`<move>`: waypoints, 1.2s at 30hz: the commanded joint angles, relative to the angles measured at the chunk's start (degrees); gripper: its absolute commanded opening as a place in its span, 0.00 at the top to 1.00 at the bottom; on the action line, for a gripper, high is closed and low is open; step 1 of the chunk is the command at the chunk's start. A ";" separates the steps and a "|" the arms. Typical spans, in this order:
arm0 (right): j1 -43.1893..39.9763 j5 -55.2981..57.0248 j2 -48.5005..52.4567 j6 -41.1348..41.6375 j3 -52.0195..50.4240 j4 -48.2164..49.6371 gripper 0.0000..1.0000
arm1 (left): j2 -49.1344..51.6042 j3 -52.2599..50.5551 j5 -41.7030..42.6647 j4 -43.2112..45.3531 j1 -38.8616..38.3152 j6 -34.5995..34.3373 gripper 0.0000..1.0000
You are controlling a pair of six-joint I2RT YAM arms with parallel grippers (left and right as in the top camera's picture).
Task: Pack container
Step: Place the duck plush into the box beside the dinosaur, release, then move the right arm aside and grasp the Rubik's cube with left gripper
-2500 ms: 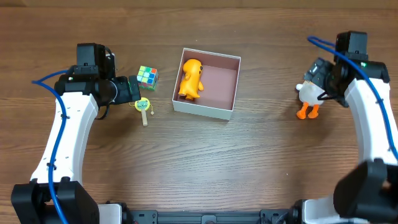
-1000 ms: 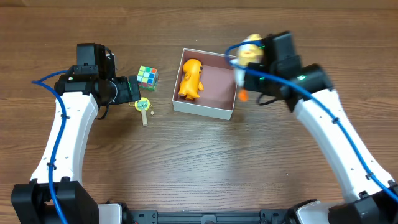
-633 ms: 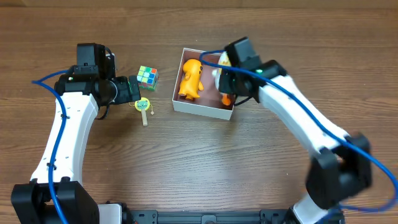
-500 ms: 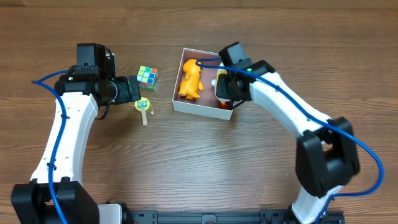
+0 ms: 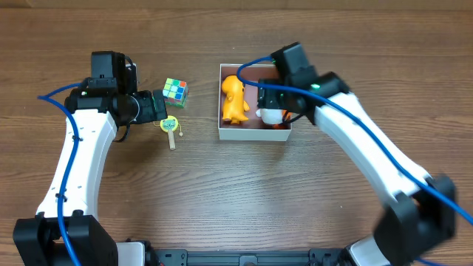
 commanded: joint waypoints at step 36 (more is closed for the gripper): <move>-36.04 -14.12 -4.04 1.25 -1.25 -14.93 0.00 | 33.29 35.15 -1.18 -12.26 -6.25 15.65 0.11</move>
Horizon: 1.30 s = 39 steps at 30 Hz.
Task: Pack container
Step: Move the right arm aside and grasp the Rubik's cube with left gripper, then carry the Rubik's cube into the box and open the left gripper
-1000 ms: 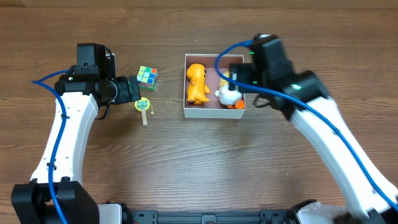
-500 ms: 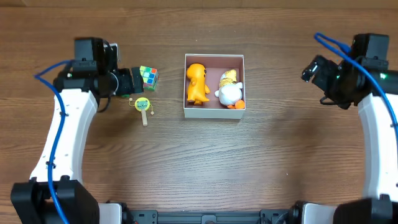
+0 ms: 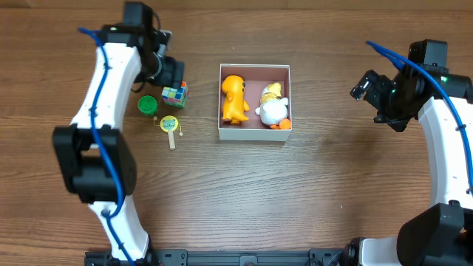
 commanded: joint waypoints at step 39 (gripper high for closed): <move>0.22 -0.31 0.76 -0.09 0.07 0.44 0.00 | 10.47 14.69 -1.75 -9.99 -1.55 -1.14 0.82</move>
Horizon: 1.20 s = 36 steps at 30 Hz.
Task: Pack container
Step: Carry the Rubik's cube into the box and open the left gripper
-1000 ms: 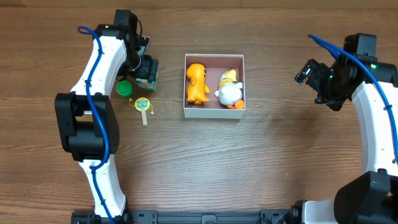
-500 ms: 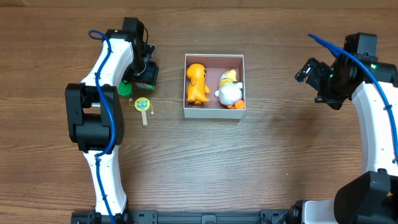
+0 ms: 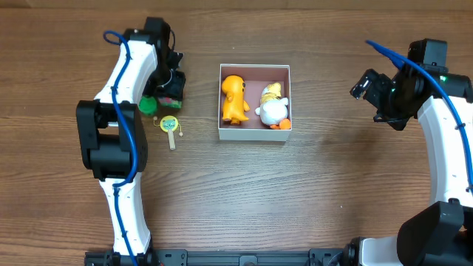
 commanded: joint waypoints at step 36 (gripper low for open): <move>0.20 -0.09 0.33 -0.20 0.07 -3.98 0.00 | -6.82 0.94 0.72 2.01 -28.02 -30.82 0.00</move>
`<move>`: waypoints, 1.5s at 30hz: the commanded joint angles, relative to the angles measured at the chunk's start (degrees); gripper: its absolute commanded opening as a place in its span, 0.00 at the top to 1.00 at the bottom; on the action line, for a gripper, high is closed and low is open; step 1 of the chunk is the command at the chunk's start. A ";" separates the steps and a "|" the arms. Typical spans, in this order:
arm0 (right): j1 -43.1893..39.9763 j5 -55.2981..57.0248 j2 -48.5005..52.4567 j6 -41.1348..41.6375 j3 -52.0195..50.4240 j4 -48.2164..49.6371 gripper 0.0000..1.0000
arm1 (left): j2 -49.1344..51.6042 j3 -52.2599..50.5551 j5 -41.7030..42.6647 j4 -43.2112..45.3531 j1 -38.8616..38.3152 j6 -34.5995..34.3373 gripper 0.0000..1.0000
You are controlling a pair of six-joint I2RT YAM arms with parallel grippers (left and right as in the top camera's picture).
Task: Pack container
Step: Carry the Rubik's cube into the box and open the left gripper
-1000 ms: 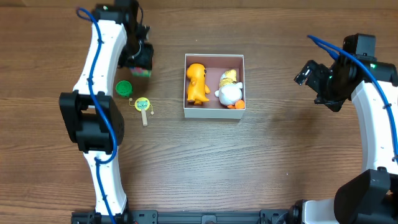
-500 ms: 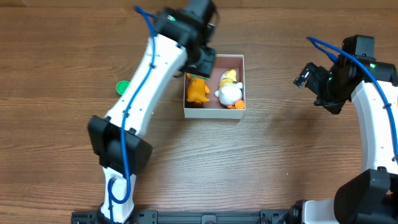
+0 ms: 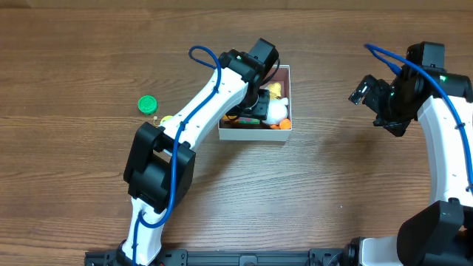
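Observation:
The white box point(image 3: 290, 89) stands at the table's middle. A white duck toy point(image 3: 277, 109) lies in its right half. The orange toy in the left half is almost wholly hidden under my left arm. My left gripper point(image 3: 251, 114) is down inside the box, and a patch of the colour cube point(image 3: 250, 119) shows between its fingers. Far to the right, well clear of the box, my right gripper point(image 3: 361, 90) hangs open with nothing in it.
A green cap point(image 3: 148, 105) lies on the table at the left. Beside it a yellow-green paddle toy point(image 3: 167, 120) peeks out from under my left arm. My left arm spans the table diagonally from the front left to the box.
My left gripper was over the colour cube beside the green cap. Now it is inside the box, and the cube is gone from the table. The right arm has not moved.
At first my right gripper was in the box at the white duck, with my left near the paddle toy. Then the right stood withdrawn to the far right, with the duck in the box. My left was then at the cube, and now is in the box with it.

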 commanded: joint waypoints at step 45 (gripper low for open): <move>0.20 1.25 0.24 -1.88 0.07 -0.98 0.00 | 0.44 -0.68 -6.75 12.04 1.03 6.32 0.87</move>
